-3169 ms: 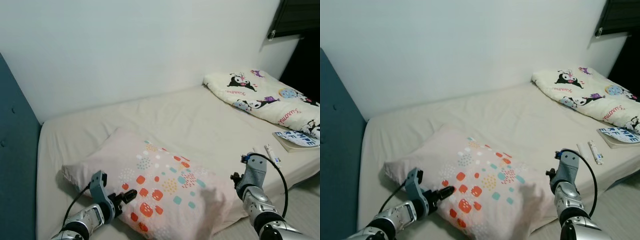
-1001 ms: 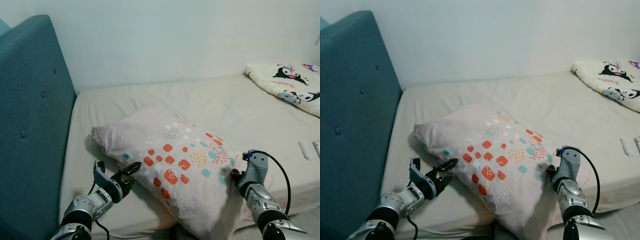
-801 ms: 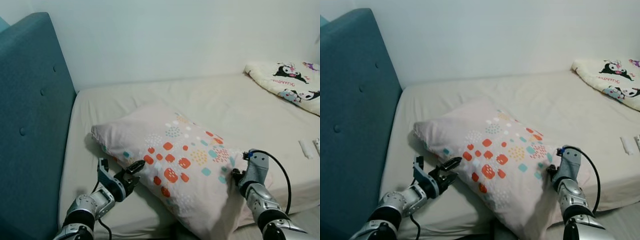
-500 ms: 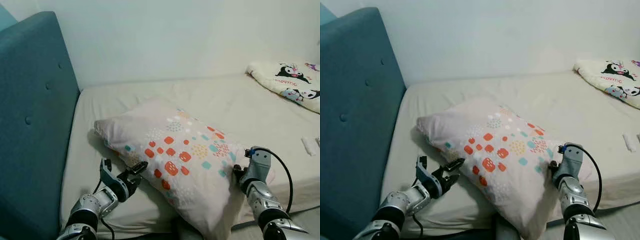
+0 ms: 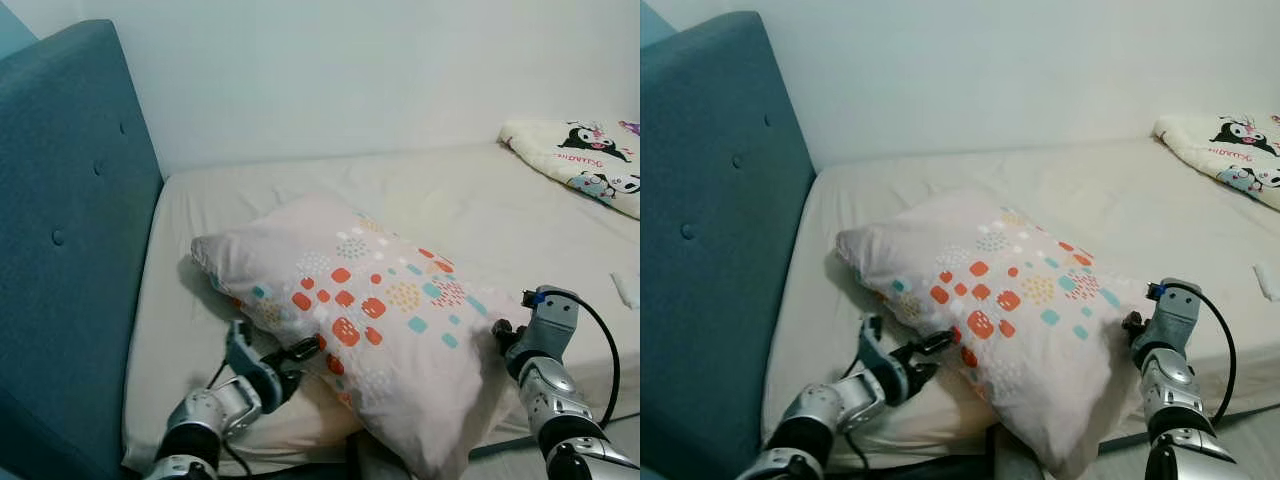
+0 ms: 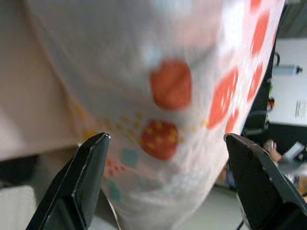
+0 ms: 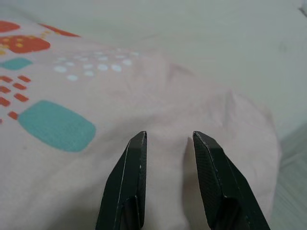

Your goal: Clean up the room

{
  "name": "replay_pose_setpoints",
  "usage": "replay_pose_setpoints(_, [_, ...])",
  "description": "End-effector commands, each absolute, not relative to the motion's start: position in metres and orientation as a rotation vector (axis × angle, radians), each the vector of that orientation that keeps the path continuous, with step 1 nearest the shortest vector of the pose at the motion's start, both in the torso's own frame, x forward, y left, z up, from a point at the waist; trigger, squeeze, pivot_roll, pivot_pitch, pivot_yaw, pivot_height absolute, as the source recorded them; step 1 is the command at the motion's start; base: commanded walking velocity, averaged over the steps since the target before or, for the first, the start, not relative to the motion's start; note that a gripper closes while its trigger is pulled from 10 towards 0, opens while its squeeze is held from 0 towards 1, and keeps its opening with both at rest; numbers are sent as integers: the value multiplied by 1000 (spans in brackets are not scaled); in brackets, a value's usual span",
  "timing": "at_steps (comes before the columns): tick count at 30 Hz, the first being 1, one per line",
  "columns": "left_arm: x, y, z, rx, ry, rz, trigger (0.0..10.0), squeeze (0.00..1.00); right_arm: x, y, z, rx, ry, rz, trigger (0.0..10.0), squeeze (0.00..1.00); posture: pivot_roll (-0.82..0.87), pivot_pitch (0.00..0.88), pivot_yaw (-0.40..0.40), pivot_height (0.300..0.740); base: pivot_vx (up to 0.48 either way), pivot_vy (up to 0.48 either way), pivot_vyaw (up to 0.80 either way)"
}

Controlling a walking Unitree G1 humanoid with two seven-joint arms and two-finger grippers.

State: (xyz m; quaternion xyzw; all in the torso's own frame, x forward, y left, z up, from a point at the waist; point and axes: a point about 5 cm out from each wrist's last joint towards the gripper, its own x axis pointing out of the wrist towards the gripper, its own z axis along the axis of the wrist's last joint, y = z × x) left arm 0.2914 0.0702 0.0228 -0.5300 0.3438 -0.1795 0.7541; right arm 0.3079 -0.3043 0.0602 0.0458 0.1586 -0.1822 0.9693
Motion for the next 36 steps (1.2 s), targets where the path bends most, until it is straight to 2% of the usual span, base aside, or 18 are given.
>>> replay_pose_setpoints(1, [291,59,25,-1127,769,-415,10000,0,308,-304,62,93,302,-368,10000,0,-181,0,14,591,0,0,0])
replay_pose_setpoints(3, [289,46,26,-1115,794,-448,10000,0,308,-303,62,84,298,-355,10000,0,-192,0,11,591,0,0,0])
replay_pose_setpoints(6, [287,40,26,-1115,804,-462,10000,0,308,-303,62,79,296,-350,10000,0,-200,1,9,591,0,0,0])
replay_pose_setpoints(9, [281,25,24,-1097,833,-477,10000,0,305,-306,63,69,285,-346,10000,0,-217,37,11,591,0,0,0])
replay_pose_setpoints(16, [280,24,20,-1090,822,-398,10000,0,301,-311,67,59,265,-348,10000,0,-231,89,16,591,0,0,0])
replay_pose_setpoints(23, [287,21,35,-1205,722,-384,10000,0,298,-307,69,51,244,-331,10000,0,-230,147,19,591,0,0,0])
replay_pose_setpoints(28, [301,7,61,-1296,630,-440,10000,0,297,-297,65,53,258,-298,10000,0,-231,180,15,591,0,0,0])
replay_pose_setpoints(36, [302,-13,79,-1339,630,-545,10000,0,290,-288,58,45,287,-271,10000,0,-248,189,23,591,0,0,0])
